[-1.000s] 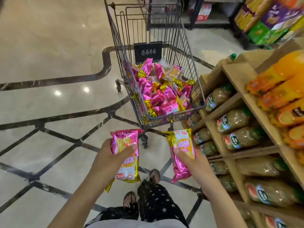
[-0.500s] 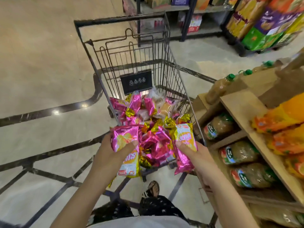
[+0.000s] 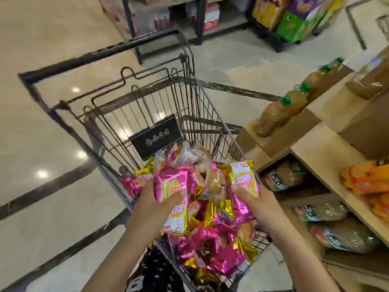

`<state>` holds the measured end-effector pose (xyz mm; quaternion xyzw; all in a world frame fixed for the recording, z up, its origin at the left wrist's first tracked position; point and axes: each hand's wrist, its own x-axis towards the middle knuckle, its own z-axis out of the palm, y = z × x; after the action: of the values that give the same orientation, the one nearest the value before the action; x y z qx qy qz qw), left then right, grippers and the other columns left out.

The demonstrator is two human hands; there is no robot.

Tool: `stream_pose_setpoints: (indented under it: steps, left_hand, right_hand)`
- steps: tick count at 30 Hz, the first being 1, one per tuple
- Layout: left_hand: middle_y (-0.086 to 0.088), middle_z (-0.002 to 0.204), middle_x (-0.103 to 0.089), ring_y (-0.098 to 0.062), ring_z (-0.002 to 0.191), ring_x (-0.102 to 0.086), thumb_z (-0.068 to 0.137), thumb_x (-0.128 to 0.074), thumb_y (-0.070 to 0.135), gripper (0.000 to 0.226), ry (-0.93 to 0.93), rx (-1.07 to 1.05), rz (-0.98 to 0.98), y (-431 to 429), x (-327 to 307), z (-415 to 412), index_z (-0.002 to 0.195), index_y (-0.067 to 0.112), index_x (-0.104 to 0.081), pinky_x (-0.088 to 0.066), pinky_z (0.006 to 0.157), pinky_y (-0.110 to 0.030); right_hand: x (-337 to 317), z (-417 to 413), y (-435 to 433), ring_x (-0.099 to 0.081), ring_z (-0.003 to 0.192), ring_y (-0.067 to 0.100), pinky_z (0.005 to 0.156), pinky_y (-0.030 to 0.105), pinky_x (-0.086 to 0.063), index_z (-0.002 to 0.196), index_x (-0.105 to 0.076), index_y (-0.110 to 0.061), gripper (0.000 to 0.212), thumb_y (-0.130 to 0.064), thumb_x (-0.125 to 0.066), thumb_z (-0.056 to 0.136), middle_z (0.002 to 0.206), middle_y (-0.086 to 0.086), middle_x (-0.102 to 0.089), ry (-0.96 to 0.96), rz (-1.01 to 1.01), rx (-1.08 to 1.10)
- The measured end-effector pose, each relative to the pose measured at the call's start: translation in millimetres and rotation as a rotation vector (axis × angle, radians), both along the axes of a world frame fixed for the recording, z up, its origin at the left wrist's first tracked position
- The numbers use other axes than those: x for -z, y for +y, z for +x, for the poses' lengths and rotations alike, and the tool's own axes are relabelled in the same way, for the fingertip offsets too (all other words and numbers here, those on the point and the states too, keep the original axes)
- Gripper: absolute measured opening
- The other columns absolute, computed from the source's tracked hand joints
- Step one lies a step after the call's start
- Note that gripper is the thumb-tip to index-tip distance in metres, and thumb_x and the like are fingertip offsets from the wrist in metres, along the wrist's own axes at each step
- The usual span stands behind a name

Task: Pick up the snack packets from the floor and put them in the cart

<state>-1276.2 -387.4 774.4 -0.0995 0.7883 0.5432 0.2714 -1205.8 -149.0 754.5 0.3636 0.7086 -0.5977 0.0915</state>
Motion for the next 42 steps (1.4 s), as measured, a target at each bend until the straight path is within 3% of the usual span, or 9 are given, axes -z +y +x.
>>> stream_pose_setpoints:
  steps: [4, 8, 11, 18, 23, 27, 32, 36, 42]
  left_hand:
    - [0.014, 0.112, -0.067, -0.012, 0.106, -0.065, 0.067, -0.081, 0.055, 0.061, -0.018, 0.073, 0.029, -7.8, 2.0, -73.6, 0.120, 0.036, -0.055, -0.051, 0.093, -0.040]
    - [0.012, 0.098, -0.071, -0.006, 0.090, -0.068, 0.076, -0.081, 0.039, 0.045, -0.027, 0.124, -0.006, -14.3, 12.1, -136.3, 0.114, 0.032, -0.058, -0.051, 0.076, -0.028]
    - [0.015, 0.095, -0.069, -0.007, 0.088, -0.067, 0.078, -0.078, 0.038, 0.037, -0.022, 0.219, -0.062, -8.8, 25.3, -165.1, 0.107, 0.035, -0.056, -0.049, 0.073, -0.027]
    - [0.019, 0.100, -0.060, 0.000, 0.087, -0.058, 0.080, -0.076, 0.041, 0.053, -0.011, 0.407, -0.178, 14.1, 52.1, -178.8, 0.125, 0.032, -0.049, -0.045, 0.062, -0.020]
    - [0.006, 0.119, -0.064, -0.019, 0.112, -0.061, 0.071, -0.077, 0.056, 0.077, -0.064, 0.493, -0.261, 17.5, 71.2, -171.1, 0.137, 0.028, -0.047, -0.048, 0.096, -0.040]
    - [0.007, 0.114, -0.067, -0.018, 0.107, -0.063, 0.075, -0.078, 0.050, 0.072, -0.126, 0.498, -0.279, 17.0, 79.6, -171.4, 0.136, 0.026, -0.048, -0.049, 0.098, -0.044]
    - [0.014, 0.097, -0.063, -0.015, 0.096, -0.063, 0.078, -0.075, 0.046, 0.062, -0.134, 0.521, -0.284, 22.0, 84.5, -170.9, 0.129, 0.022, -0.047, -0.050, 0.088, -0.037]
    - [0.001, 0.146, -0.048, -0.021, 0.130, -0.049, 0.068, -0.065, 0.075, 0.108, -0.112, 0.663, -0.324, 22.7, 84.3, -167.3, 0.152, 0.024, -0.023, -0.041, 0.108, -0.043]
    - [-0.004, 0.162, -0.019, -0.021, 0.149, -0.018, 0.085, -0.059, 0.061, 0.095, 0.181, 0.889, -0.417, 18.0, 79.3, -157.6, 0.156, 0.020, -0.011, -0.020, 0.119, -0.038]
  right_hand:
    - [9.9, -47.6, -17.5, -0.073, 0.082, 0.024, 0.083, 0.048, -0.057, 0.090, -0.073, -0.017, 0.028, -0.042, -0.077, 0.078, 0.083, 0.001, -0.076, -0.029, 0.019, 0.093]
    - [11.1, -98.8, -46.2, -0.071, 0.077, 0.013, 0.070, 0.029, -0.052, 0.093, -0.072, -0.018, 0.029, -0.043, -0.076, 0.079, 0.084, 0.000, -0.076, -0.047, 0.016, 0.107]
    - [12.2, -119.1, -53.9, -0.070, 0.078, 0.014, 0.072, 0.032, -0.052, 0.094, -0.068, -0.022, 0.030, -0.047, -0.076, 0.078, 0.084, -0.001, -0.075, -0.075, 0.080, 0.101]
    - [26.8, -114.4, -51.0, -0.064, 0.092, 0.016, 0.075, 0.032, -0.049, 0.134, -0.047, -0.018, 0.081, -0.064, -0.072, 0.072, 0.104, -0.005, -0.067, -0.272, 0.215, 0.141]
    - [35.5, -101.1, -60.2, -0.056, 0.083, 0.013, 0.057, 0.019, -0.037, 0.128, -0.050, -0.015, 0.076, -0.069, -0.064, 0.076, 0.102, -0.005, -0.064, -0.396, 0.248, 0.104]
    - [47.4, -92.0, -71.5, -0.062, 0.072, 0.007, 0.055, 0.022, -0.044, 0.118, -0.055, -0.017, 0.067, -0.066, -0.068, 0.074, 0.084, -0.010, -0.064, -0.405, 0.218, 0.166]
    - [50.8, -89.3, -75.9, -0.064, 0.075, 0.012, 0.061, 0.028, -0.050, 0.121, -0.054, -0.014, 0.067, -0.066, -0.061, 0.080, 0.092, -0.003, -0.068, -0.399, 0.211, 0.224]
    - [53.6, -87.7, -79.2, -0.060, 0.097, 0.023, 0.072, 0.033, -0.043, 0.136, -0.040, -0.011, 0.078, -0.067, -0.055, 0.084, 0.116, 0.006, -0.063, -0.494, 0.197, 0.109]
    - [49.8, -67.7, -86.6, -0.057, 0.113, 0.023, 0.077, 0.031, -0.044, 0.137, -0.041, -0.013, 0.075, -0.064, -0.058, 0.085, 0.129, 0.006, -0.059, -0.513, 0.295, 0.077]
